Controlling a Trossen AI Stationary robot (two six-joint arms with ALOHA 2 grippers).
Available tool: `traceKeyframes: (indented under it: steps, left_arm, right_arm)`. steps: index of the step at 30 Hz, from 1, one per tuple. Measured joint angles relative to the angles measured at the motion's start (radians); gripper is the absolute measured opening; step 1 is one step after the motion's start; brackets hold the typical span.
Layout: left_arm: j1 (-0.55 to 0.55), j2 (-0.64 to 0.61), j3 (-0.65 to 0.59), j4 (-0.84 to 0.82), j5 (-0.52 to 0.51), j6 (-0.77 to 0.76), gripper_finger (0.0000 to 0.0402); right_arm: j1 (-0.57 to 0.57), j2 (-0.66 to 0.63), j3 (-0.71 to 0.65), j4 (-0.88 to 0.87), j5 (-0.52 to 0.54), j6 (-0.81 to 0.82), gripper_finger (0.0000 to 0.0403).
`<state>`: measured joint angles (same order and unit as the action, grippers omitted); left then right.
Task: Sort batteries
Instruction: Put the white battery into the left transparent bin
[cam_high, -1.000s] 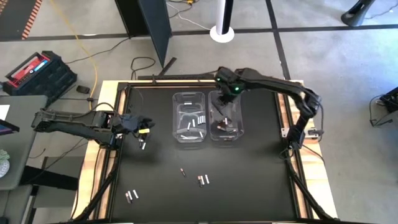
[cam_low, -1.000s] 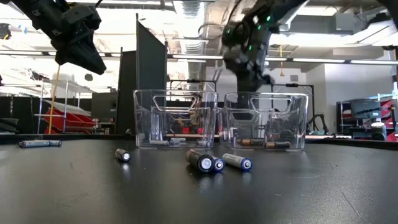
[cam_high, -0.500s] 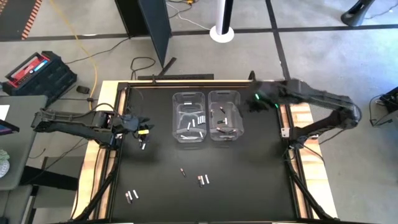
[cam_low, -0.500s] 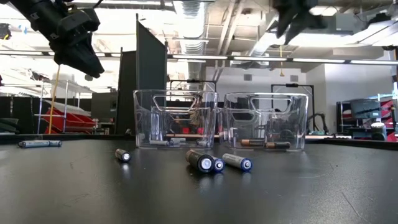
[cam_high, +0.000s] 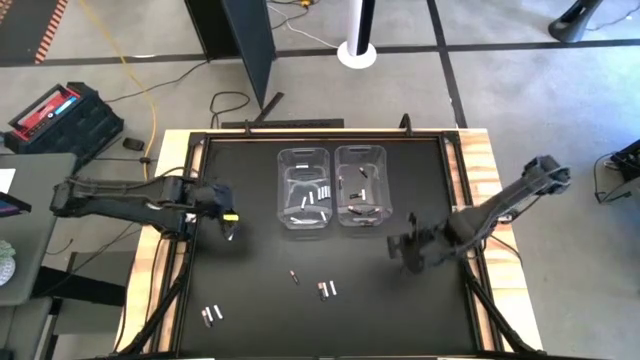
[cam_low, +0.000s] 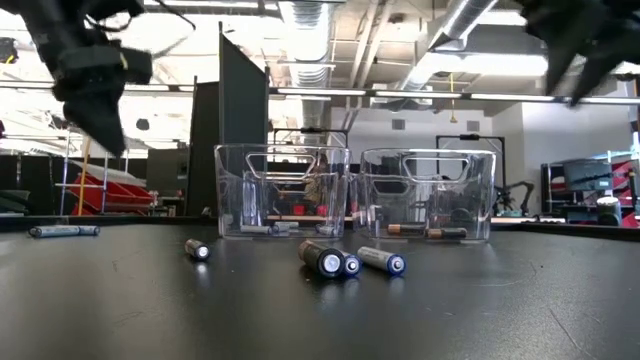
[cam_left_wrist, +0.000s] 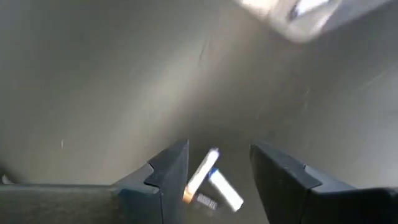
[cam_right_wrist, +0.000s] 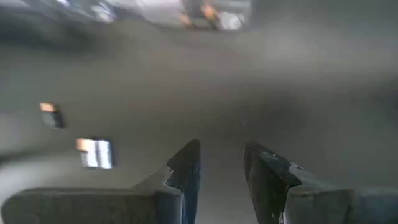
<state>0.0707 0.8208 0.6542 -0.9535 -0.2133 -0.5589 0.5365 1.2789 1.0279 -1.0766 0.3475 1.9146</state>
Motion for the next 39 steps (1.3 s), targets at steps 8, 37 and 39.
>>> traceKeyframes:
  steps: [8, 37, 39]
  left_arm:
    - [0.098, 0.214, 0.001, -0.041, 0.06, 0.115, 0.0142]
    - [0.143, 0.49, 0.17, -0.08, 0.159, 0.309, 0.0138]
    - [0.143, 0.49, 0.17, -0.078, 0.158, 0.309, 0.0138]
  right_arm:
    - [0.061, 0.116, -0.041, 0.159, 0.004, 0.028, 0.0137]
    - [-0.021, -0.066, -0.511, 0.949, -0.008, -0.835, 0.0136]
    - [-0.022, -0.063, -0.511, 0.95, -0.008, -0.835, 0.0136]
